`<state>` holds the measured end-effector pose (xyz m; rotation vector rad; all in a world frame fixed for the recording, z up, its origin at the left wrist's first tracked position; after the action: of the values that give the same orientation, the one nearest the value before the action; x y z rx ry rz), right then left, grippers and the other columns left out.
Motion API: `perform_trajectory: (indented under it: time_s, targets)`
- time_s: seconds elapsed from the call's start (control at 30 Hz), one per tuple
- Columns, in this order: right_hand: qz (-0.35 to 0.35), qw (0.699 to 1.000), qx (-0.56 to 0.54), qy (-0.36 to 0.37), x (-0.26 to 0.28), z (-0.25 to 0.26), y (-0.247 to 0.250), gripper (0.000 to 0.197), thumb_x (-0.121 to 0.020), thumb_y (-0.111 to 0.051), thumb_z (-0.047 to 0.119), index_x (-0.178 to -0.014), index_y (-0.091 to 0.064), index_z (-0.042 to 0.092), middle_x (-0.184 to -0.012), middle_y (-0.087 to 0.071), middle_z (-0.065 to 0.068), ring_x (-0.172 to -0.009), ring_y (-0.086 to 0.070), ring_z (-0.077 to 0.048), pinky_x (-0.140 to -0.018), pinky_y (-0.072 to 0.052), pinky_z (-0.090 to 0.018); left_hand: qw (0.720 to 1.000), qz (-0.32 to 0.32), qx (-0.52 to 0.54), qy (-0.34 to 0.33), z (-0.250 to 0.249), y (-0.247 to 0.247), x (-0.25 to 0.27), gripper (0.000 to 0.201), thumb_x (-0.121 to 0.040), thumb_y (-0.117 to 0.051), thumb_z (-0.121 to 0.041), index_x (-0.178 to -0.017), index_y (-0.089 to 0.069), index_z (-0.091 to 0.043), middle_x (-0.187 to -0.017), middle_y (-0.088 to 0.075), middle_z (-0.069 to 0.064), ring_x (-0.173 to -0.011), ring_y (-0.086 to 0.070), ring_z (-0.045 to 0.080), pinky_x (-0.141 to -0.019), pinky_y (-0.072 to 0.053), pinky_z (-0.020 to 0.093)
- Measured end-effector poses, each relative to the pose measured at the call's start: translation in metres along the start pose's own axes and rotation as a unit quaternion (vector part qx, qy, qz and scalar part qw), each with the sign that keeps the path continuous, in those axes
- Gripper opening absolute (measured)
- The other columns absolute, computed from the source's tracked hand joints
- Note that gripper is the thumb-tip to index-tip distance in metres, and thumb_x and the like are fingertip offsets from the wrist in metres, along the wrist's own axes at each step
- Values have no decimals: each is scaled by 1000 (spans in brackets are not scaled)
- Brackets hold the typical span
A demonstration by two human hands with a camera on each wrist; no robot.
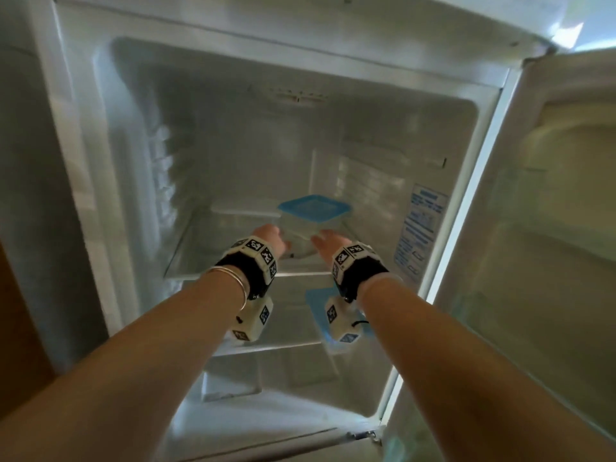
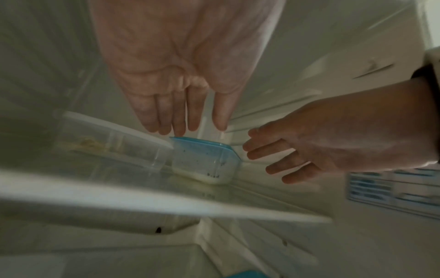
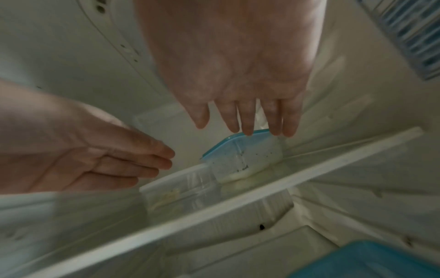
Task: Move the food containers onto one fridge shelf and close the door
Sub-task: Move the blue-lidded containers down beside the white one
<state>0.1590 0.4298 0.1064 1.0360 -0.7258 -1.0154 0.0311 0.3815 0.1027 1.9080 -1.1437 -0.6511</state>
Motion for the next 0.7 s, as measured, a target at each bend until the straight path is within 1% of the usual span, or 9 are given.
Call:
perform_trajectory:
  time_s: [0.07, 0.17, 0.27, 0.33, 0.43, 0.5, 0.57, 0.6, 0.7]
  targets:
    - [-15, 1000, -5, 2, -19, -3, 5, 51, -100, -32, 36, -143, -35, 9, -150, -38, -13, -136, -40, -28, -110, -32, -36, 1000, -4, 7, 0, -8, 2, -19, 50, -91, -59, -25, -136, -48, -7, -144, -49, 9, -132, -47, 25, -111, -34, 31]
    - [-23, 999, -38, -21, -51, -9, 18, 48, -101, -30, 31, -142, -37, 6, -147, -42, -16, -132, -44, -30, -106, -36, -35, 999, 5, -42, -23, -27, 6, -53, 52, -97, -48, -26, -143, -39, -4, -151, -38, 12, -139, -38, 26, -113, -28, 30]
    - [-16, 998, -48, -30, -75, -11, 24, 46, -104, -24, 21, -145, -30, 0, -152, -32, -19, -138, -35, -31, -110, -32, -34, 997, 10, -67, -36, -39, 10, -84, 47, -98, -42, -27, -137, -47, -2, -144, -47, 17, -132, -46, 29, -106, -36, 33]
    - [-35, 997, -64, -27, -89, -9, 22, 45, -103, -24, 21, -144, -33, 2, -151, -34, -19, -137, -37, -32, -110, -32, -35, 997, 9, -69, -39, -44, 14, -102, 48, -97, -44, -28, -137, -47, -1, -144, -47, 17, -132, -45, 30, -107, -36, 34]
    - [-45, 994, -89, -43, -105, -10, 18, 46, -102, -29, 23, -142, -34, 1, -147, -39, -21, -134, -41, -33, -107, -34, -37, 998, 10, -59, -29, -45, 17, -129, 55, -97, -45, -29, -143, -36, -2, -153, -32, 15, -141, -33, 28, -114, -26, 32]
    - [-43, 989, -121, -66, -110, -15, 18, 48, -100, -37, 26, -140, -37, -1, -143, -43, -21, -131, -43, -33, -106, -36, -36, 998, 6, -63, -29, -44, 20, -144, 55, -96, -45, -32, -143, -37, -4, -153, -32, 14, -141, -34, 28, -114, -27, 33]
    - [-52, 985, -143, -84, -114, -19, 18, 49, -98, -42, 28, -138, -39, -1, -141, -45, -20, -130, -45, -33, -105, -38, -35, 997, 21, -70, -26, -43, 18, -158, 57, -95, -45, -35, -143, -39, -5, -153, -34, 13, -139, -36, 28, -113, -28, 34]
    - [-46, 984, -146, -88, -115, -19, 18, 50, -98, -41, 28, -139, -38, -1, -143, -44, -20, -130, -45, -32, -105, -38, -34, 996, 30, -76, -27, -43, 17, -162, 57, -95, -45, -35, -143, -39, -4, -152, -35, 13, -139, -37, 29, -113, -28, 35]
    - [-41, 985, -141, -91, -123, -18, 18, 55, -100, -36, 29, -146, -26, 2, -151, -36, -17, -134, -42, -29, -106, -36, -31, 994, 47, -92, -38, -44, 13, -174, 56, -96, -44, -34, -144, -37, -5, -153, -33, 14, -140, -34, 28, -114, -26, 35]
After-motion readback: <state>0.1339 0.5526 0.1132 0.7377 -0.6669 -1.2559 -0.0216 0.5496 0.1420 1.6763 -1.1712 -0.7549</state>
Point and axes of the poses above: each hand's wrist, its own x-axis away from the middle knuckle, its own y-axis out of the back of the hand, z = x × y, the point moved 3 cm from there along -x, towards the middle knuckle
